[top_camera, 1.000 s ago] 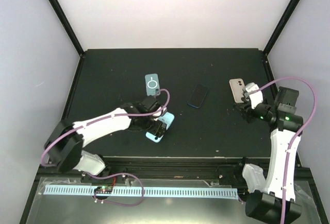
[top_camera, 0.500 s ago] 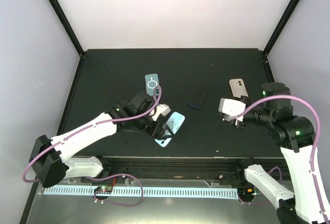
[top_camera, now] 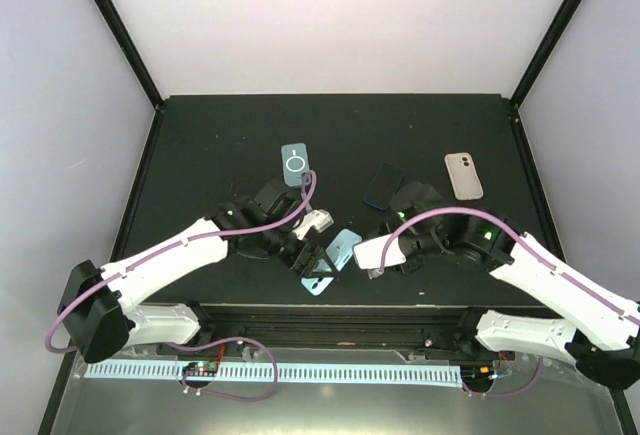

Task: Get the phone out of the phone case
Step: Pick up the phone at the center of the board.

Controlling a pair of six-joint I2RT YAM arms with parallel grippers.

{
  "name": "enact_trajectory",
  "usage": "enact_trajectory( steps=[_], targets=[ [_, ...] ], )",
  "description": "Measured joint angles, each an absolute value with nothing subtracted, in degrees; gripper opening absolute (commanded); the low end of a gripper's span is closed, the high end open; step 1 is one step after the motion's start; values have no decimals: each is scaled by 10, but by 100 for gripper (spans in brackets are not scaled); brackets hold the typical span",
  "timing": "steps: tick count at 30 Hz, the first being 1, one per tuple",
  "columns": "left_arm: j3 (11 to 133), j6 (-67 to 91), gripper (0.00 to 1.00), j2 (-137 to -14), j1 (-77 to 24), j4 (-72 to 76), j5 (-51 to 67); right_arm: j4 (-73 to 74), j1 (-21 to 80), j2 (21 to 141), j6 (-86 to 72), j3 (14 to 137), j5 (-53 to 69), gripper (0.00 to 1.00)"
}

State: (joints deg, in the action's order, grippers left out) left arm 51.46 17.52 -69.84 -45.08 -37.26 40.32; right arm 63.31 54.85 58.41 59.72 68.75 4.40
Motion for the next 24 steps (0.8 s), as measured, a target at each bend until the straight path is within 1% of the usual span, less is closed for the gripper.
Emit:
enact_trajectory(
  steps=[8,12,20,24],
  targets=[
    [515,169,60,-706,-451,-382,425,591,647,630,619,673,-48,44],
    [515,167,61,-706,-451,-382,430,571,667,649,632,649,-77,43],
    [509,165,59,-706,-451,-382,442,525,695,686,644,636,-117,24],
    [505,161,59,-706,-451,-387,445,517,701,695,646,631,-125,12]
  ],
)
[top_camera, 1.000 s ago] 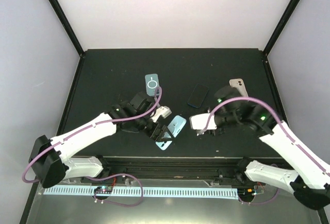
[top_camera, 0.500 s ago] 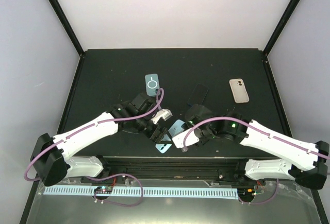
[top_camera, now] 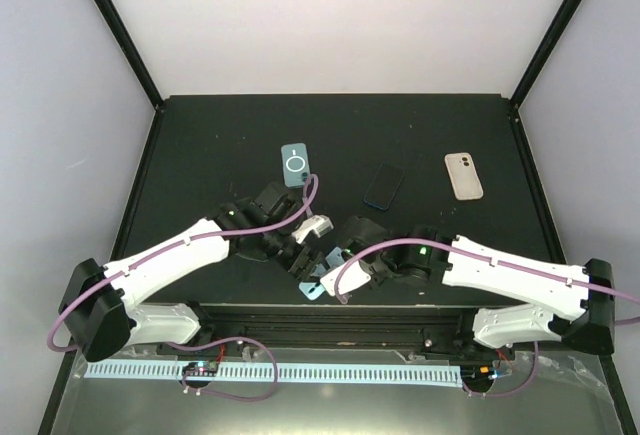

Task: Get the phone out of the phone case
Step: Pick up the phone at the center of the board.

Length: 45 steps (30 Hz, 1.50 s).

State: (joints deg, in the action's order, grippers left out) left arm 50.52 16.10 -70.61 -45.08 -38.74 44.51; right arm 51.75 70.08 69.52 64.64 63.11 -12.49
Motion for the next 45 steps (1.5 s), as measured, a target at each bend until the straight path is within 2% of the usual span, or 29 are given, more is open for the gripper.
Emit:
enact_trajectory(
  steps=[4,8,11,12,17,22,26,30,32,35,40,45],
  targets=[
    [505,159,62,-706,-449,-397,447,518,708,696,660,621,-135,3],
    [506,154,85,-704,-449,-399,440,502,710,684,658,607,-141,1],
    [514,149,97,-694,-449,-401,427,494,710,672,649,601,-146,1],
    [520,145,99,-685,-449,-401,416,499,709,665,642,599,-145,1],
    [548,136,99,-618,-442,-389,353,538,680,636,612,583,-131,1],
    [545,144,99,-540,-431,-345,274,554,579,607,564,587,-42,1],
    [472,176,98,-441,-430,-240,230,560,465,588,485,592,87,1],
    [352,211,97,-340,-431,-95,220,550,398,561,383,592,202,1],
    [302,225,93,-314,-431,-25,220,532,377,543,324,589,263,1],
    [260,241,80,-319,-431,57,223,501,333,526,248,580,364,1],
    [288,262,82,-418,-432,129,262,465,241,535,157,576,501,1],
    [299,307,81,-501,-452,223,296,435,220,553,111,554,593,1]
  ],
)
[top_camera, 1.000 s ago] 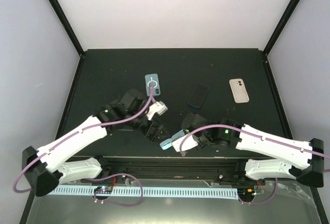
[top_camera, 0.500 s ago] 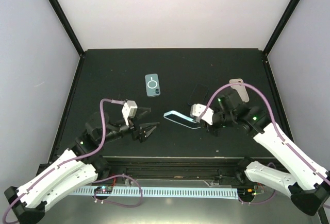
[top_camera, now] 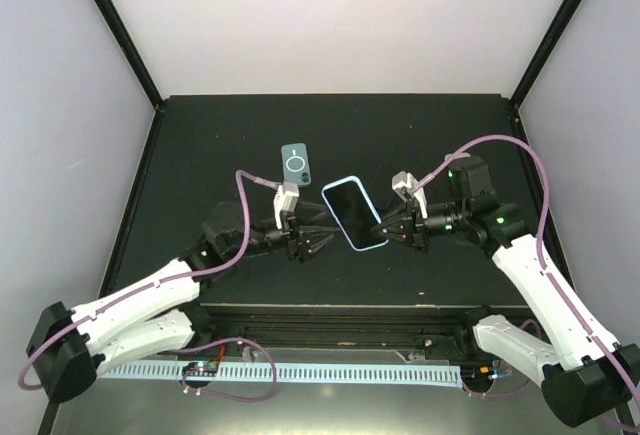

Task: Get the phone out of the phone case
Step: Pick up the phone at the center of the board.

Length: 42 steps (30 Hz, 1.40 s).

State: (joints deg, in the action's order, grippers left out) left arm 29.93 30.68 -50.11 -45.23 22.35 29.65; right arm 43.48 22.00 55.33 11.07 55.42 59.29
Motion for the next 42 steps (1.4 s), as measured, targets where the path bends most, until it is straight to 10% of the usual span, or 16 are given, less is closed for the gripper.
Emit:
enact_trajectory(
  steps=[19,25,33,42],
  targets=[
    [364,361,15,-617,-479,348,327,279,204,545,-34,480,733,1],
    [394,367,10,-647,-474,349,352,265,194,545,-30,480,743,4],
    [443,344,4,-672,-456,292,411,397,192,599,114,556,714,45],
    [554,219,2,-680,-390,82,499,631,199,640,417,621,649,44]
  ],
)
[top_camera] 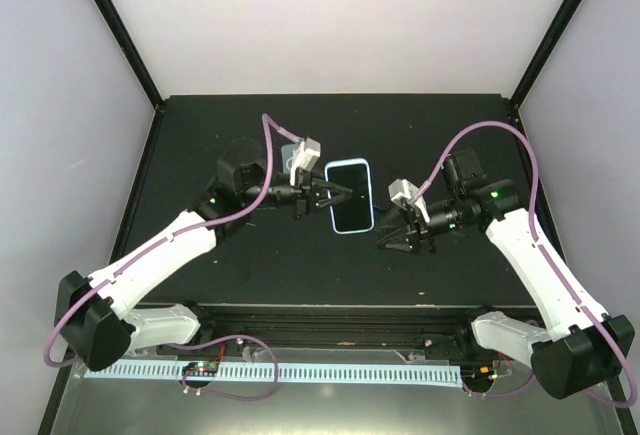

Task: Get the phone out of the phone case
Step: Pick up the phone at the center of the board, then remove the phone case from the phone.

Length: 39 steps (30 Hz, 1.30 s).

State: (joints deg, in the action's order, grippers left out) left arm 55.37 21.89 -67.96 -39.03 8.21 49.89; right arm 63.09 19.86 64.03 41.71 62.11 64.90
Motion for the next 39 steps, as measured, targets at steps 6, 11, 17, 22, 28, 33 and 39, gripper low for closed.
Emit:
enact_trajectory(
  steps=[6,11,17,22,28,33,39],
  targets=[
    [589,287,2,-732,-367,128,597,653,220,624,451,634,606,42],
    [556,337,2,-736,-363,211,647,631,247,619,436,669,586,35],
    [533,367,2,-728,-357,242,664,606,279,617,397,668,562,36],
    [529,394,2,-722,-357,276,674,598,303,603,378,668,548,28],
    [523,408,2,-714,-356,289,676,601,319,602,378,672,528,18],
    [523,411,2,-713,-353,289,677,616,322,611,393,685,522,14],
    [522,412,2,-713,-353,293,681,624,322,616,397,688,522,11]
  ],
)
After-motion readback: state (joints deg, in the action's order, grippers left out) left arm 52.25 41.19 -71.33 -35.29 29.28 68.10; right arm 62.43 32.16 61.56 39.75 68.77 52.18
